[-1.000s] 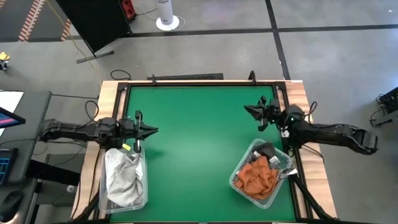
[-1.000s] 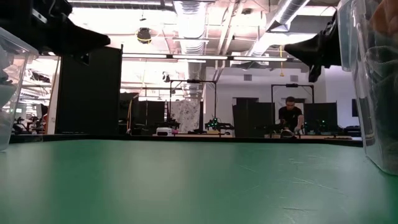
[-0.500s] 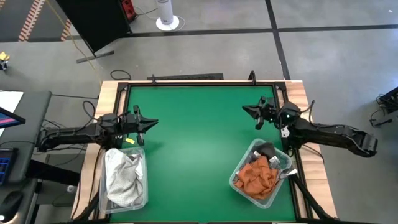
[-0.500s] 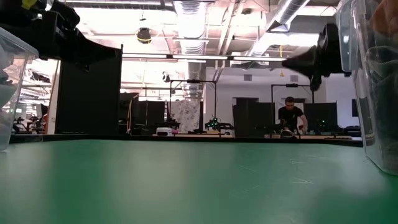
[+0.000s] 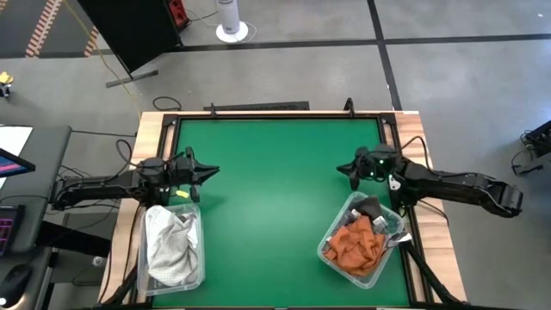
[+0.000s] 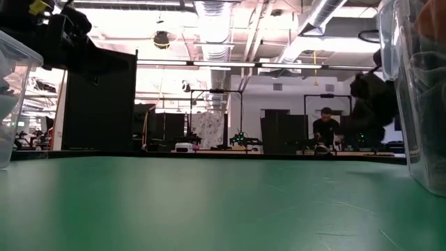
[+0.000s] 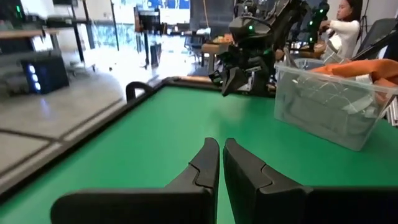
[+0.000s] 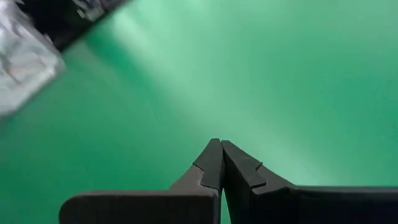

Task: Sort towels by color in basket
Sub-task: Return to Home Position

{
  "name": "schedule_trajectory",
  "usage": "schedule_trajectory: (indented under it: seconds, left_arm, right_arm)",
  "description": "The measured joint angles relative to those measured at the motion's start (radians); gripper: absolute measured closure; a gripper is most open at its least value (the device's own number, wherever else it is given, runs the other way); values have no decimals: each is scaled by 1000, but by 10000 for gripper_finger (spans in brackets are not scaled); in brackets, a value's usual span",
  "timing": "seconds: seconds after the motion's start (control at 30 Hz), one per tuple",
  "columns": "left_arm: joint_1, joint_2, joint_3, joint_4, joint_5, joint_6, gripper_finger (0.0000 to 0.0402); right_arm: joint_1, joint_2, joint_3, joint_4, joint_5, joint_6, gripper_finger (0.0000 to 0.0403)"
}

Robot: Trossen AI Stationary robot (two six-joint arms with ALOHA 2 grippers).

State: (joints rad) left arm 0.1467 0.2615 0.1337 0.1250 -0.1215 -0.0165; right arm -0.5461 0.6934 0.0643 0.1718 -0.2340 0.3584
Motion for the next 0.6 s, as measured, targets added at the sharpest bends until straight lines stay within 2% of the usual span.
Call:
schedule_trajectory:
  seconds: [0.27,0.6]
  left_arm:
    - [0,0,0,-143,-1,-34,386]
    - [0,0,-2,-370,-1,-45,386]
  right_arm:
    - [0,0,0,-157,0,0,370]
    - [0,0,0,-172,0,0,369]
